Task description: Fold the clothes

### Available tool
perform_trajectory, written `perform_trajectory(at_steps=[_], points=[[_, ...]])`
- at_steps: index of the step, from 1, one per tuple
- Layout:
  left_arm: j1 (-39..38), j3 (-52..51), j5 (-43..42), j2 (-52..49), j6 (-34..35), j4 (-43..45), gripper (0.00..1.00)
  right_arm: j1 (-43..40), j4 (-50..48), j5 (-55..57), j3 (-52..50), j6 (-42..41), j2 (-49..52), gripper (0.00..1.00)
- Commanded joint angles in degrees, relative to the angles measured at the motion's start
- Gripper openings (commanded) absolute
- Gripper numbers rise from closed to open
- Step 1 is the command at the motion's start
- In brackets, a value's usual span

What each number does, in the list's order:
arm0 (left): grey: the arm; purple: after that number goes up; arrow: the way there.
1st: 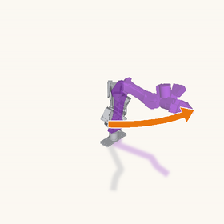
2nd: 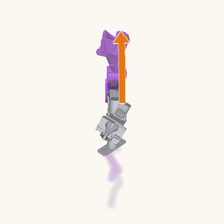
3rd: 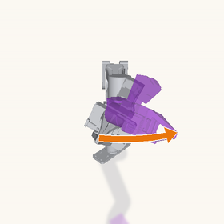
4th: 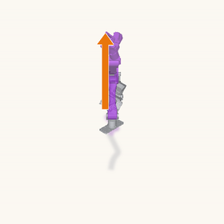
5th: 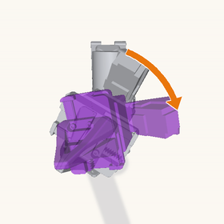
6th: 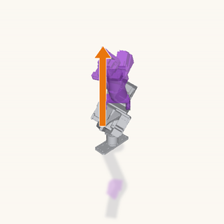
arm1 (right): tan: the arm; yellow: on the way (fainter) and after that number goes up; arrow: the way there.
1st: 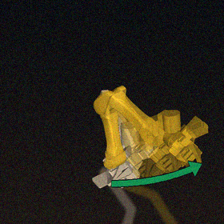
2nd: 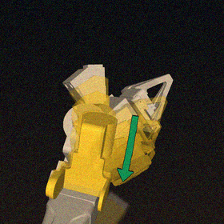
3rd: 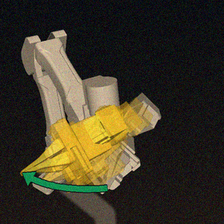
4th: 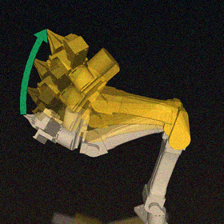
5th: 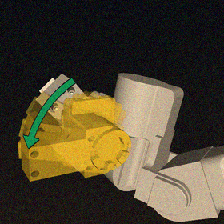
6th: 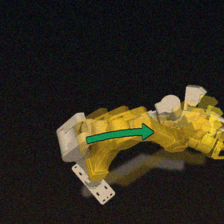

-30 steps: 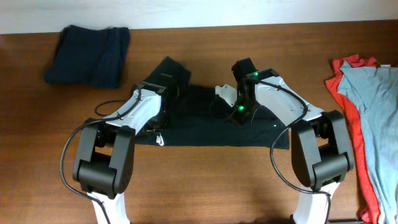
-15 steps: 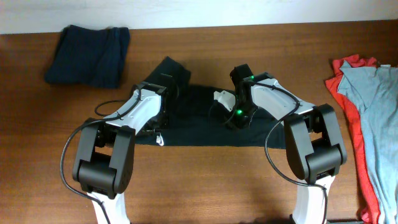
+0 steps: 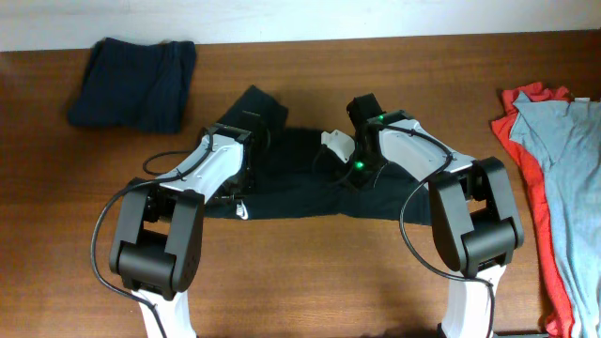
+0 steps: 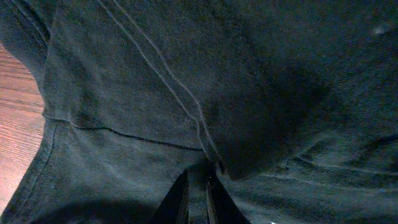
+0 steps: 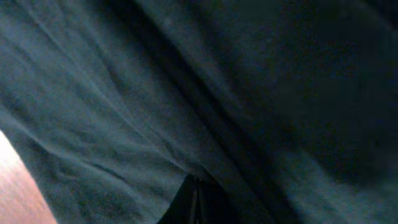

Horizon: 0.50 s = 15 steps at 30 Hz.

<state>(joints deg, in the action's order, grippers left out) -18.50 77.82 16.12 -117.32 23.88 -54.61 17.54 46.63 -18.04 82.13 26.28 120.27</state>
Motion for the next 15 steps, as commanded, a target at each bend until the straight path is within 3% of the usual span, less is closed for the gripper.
perform_trajectory(at_steps=[1,3,10,11,13,15], points=[[0.7,-1.2,-0.4,-1.1,0.9,0.4,0.1,0.2,0.9,3.5,2.3,-2.6,-0.1,0.04],[0.7,-0.9,-0.4,-1.0,0.9,-0.6,0.02,-0.1,4.2,1.9,5.1,-3.4,-0.8,0.04],[0.7,12.4,-1.3,2.1,0.9,-12.9,0.02,-1.9,20.9,-1.7,20.2,-4.3,-2.9,0.38],[0.7,15.1,-1.6,2.8,0.9,-13.7,0.09,-2.4,23.1,-1.6,22.6,-4.7,-2.9,0.39],[0.7,22.1,-2.4,3.6,-0.7,-13.3,0.46,-4.0,25.2,-0.3,25.8,-7.6,-2.9,0.42],[0.8,27.4,-4.6,3.6,-6.0,-10.4,0.61,-6.3,25.6,1.5,27.6,-11.5,-2.9,0.46]])
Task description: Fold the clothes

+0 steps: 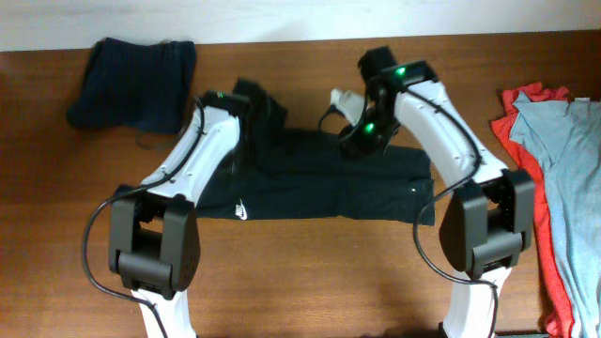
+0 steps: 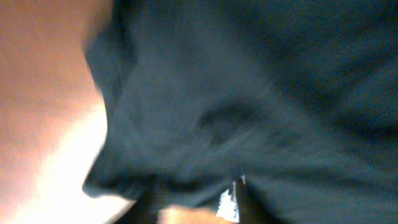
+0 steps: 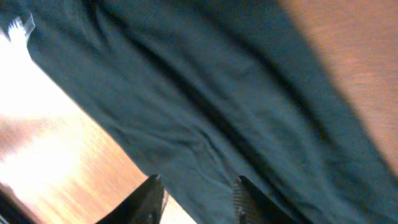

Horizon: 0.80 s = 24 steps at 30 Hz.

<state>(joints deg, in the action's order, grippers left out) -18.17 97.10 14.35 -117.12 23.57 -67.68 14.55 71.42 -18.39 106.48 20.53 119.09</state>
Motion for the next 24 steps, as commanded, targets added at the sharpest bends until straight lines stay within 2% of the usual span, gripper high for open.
perform_trajectory(at_steps=[1,2,5,7,12,19,24], points=[[0.5,9.5,-4.2,3.4,-9.1,5.7,0.69,-4.6,0.8,2.2,3.6,-7.0,-1.7,0.51],[0.7,10.2,-5.1,3.4,-11.1,8.0,0.73,-5.6,0.8,2.4,3.7,-7.9,-1.7,0.52],[2.0,10.6,-6.7,2.6,-15.5,20.9,0.73,-11.6,2.2,2.5,3.6,-10.6,-1.6,0.55],[2.7,10.6,-6.7,1.4,-16.9,25.5,0.73,-13.8,2.6,2.6,3.6,-10.6,-1.6,0.55],[5.0,10.6,-9.8,-8.0,-22.7,39.4,0.73,-19.3,2.3,2.6,3.6,-10.6,-1.2,0.55],[7.7,10.6,-11.9,-18.3,-25.2,45.4,0.73,-20.7,2.1,3.0,3.1,-10.5,-0.5,0.55],[8.3,10.6,-14.7,-20.2,-26.3,46.7,0.73,-20.6,1.8,5.9,2.0,-10.5,-0.5,0.55]])
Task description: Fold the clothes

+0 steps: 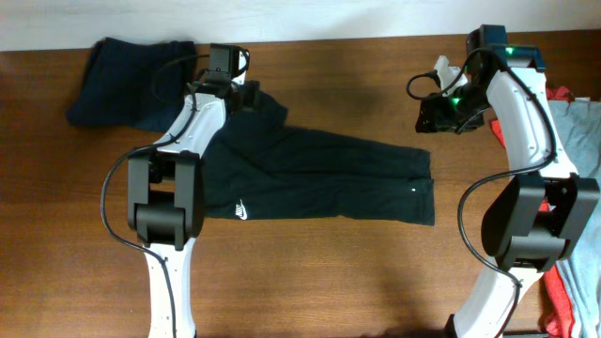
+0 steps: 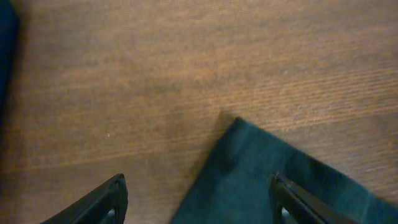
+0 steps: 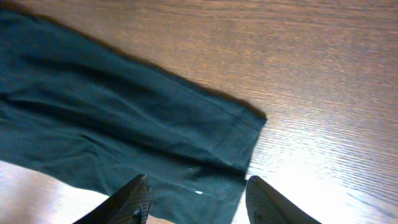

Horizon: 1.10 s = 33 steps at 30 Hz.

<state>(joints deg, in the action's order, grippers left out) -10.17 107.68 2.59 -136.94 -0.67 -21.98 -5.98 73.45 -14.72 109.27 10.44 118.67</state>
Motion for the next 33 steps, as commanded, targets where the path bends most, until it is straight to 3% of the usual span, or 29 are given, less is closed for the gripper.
perform_trajectory(at_steps=[1,10,20,23,27,33], points=[[0.3,0.1,-2.9,-0.7,-2.1,1.2,0.72,-0.1,-0.4,2.3,-1.2,-0.5,-0.1,0.55],[0.2,0.1,-4.4,-4.0,-5.5,0.8,0.69,0.0,-4.9,2.3,-7.6,-0.5,0.0,0.55],[0.2,0.1,0.4,-4.6,-5.7,-3.8,0.27,0.0,-9.2,2.3,-10.7,-0.5,0.0,0.55],[0.2,0.1,0.4,-4.6,-5.7,-3.8,0.27,0.0,-10.2,2.3,-13.0,-3.8,0.0,0.55],[0.2,0.1,0.4,-4.6,-5.7,-4.2,0.28,0.0,-12.7,3.5,-17.0,-10.8,0.0,0.45],[0.2,0.1,0.4,-4.6,-5.7,-4.2,0.28,-0.1,-20.5,7.3,-22.7,-15.2,0.0,0.5]])
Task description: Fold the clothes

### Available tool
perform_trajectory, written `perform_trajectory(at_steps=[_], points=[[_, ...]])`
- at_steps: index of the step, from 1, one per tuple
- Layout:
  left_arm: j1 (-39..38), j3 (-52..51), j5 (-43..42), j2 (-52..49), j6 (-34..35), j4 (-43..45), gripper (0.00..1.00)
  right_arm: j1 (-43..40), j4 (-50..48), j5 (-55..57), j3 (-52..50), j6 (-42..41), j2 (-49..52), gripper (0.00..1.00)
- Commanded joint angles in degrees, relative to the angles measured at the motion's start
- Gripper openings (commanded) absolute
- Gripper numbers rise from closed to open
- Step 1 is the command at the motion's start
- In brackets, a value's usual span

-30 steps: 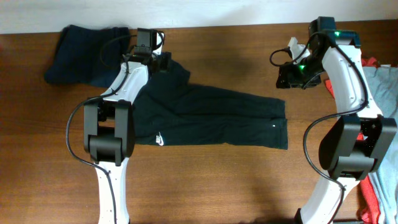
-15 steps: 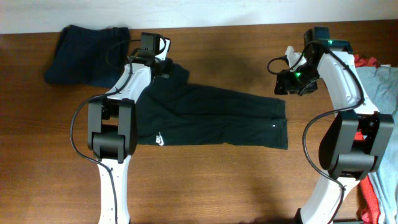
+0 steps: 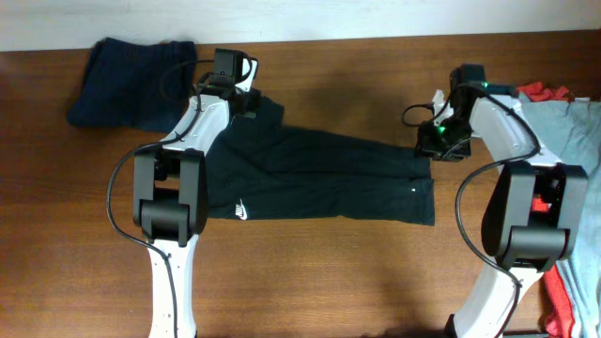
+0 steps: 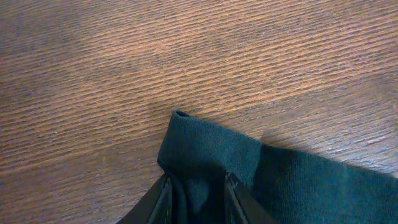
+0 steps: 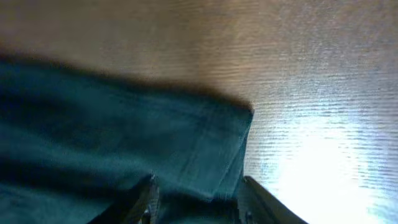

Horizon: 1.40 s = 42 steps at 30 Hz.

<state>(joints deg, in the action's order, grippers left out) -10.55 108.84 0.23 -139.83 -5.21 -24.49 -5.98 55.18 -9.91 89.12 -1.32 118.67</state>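
Dark pants [image 3: 319, 174] lie across the table folded lengthwise, waist at the left and cuffs at the right. My left gripper [image 3: 246, 101] is down on the waist's far corner. In the left wrist view that corner of the pants [image 4: 205, 146] is bunched between the fingers, and the left gripper [image 4: 196, 199] is shut on it. My right gripper [image 3: 434, 143] is at the far cuff corner. In the right wrist view the right gripper [image 5: 198, 199] stands open astride the cuff hem of the pants [image 5: 124, 124].
A folded navy garment [image 3: 136, 80] lies at the back left. A pile of red and grey shirts [image 3: 554, 169] covers the right edge. Bare wooden table [image 3: 329, 272] runs along the front.
My left gripper was open over bare wood beside the waist corner and is now shut on that corner. My right gripper has come down and inward onto the cuff corner, still open.
Both grippers were shut on cloth over the middle of the pants. Then they were at the pants' far edge with fingers apart and the pants lay folded. Then both hung open at opposite ends. Now each is on a far corner.
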Motion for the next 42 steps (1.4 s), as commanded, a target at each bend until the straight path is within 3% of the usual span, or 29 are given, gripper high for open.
perform_trajectory(at_steps=[1,10,13,21,25,28,42], points=[[0.6,-1.1,2.8,-1.7,-1.1,-1.7,0.28,-0.1,-4.8,3.1,-3.9,-5.0,0.0,0.52],[0.6,-1.1,2.8,-1.7,-1.1,-2.4,0.28,-0.1,-11.5,3.0,-5.8,-10.2,0.0,0.51],[0.6,-1.1,3.5,-1.7,-1.1,-2.4,0.28,-0.1,-11.5,2.9,-5.9,-11.5,0.0,0.38],[0.6,-1.1,6.3,-1.7,-1.1,-2.7,0.28,-0.1,-13.0,2.9,-6.8,-13.7,0.0,0.36],[0.6,-1.1,6.3,-1.7,-1.1,-2.7,0.28,-0.1,-15.1,2.9,-7.6,-14.2,0.0,0.15],[0.7,-1.1,6.3,-1.7,-1.1,-2.7,0.28,-0.1,-17.2,2.9,-7.7,-14.2,0.0,0.06],[1.4,-1.1,6.3,-1.7,-1.1,-2.2,0.28,-0.1,-33.3,3.1,-7.7,-14.2,0.8,0.06]])
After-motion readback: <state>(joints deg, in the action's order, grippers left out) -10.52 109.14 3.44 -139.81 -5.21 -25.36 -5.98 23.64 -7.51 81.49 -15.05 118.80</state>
